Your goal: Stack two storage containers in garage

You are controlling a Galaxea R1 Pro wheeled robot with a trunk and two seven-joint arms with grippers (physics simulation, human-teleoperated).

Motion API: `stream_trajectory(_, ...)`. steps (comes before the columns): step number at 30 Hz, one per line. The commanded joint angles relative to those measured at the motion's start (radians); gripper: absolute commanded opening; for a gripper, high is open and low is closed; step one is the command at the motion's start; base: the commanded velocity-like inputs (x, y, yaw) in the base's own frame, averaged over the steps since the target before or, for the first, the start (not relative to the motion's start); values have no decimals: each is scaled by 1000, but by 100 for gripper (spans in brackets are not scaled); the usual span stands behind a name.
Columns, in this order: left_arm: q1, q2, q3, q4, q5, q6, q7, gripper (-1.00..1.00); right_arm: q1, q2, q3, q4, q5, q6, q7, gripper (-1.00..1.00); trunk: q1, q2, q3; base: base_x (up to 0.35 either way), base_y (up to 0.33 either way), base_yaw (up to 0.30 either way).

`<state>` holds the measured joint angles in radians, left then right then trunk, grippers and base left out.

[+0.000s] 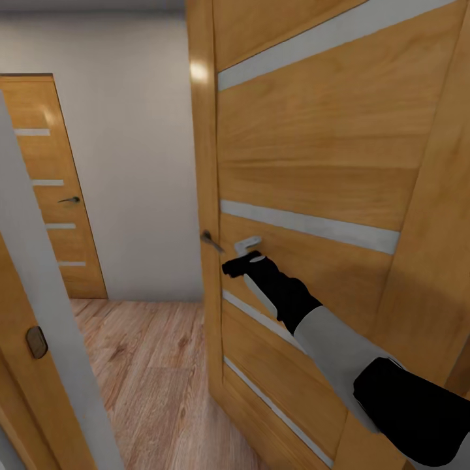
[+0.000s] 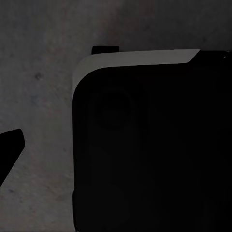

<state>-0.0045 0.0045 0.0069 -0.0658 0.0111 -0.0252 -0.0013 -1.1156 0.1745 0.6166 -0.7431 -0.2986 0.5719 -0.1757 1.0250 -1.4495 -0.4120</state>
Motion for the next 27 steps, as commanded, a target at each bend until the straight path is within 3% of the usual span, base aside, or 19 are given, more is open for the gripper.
stream_trajectory(1, 0, 0, 1, 0, 1, -2, 0, 100, -1, 0, 2, 12, 18, 12, -28, 100, 0, 0, -1, 2, 0, 0)
stream_trajectory(13, 0, -1, 1, 0, 1, -2, 0, 100, -18, 0, 7, 131, 18, 31, -154, 100, 0, 0, -1, 0, 0, 0)
stream_trajectory(27, 0, 0, 1, 0, 1, -2, 0, 100, -46, 0, 5, 127, 22, 30, -154, 100, 0, 0, -1, 0, 0, 0)
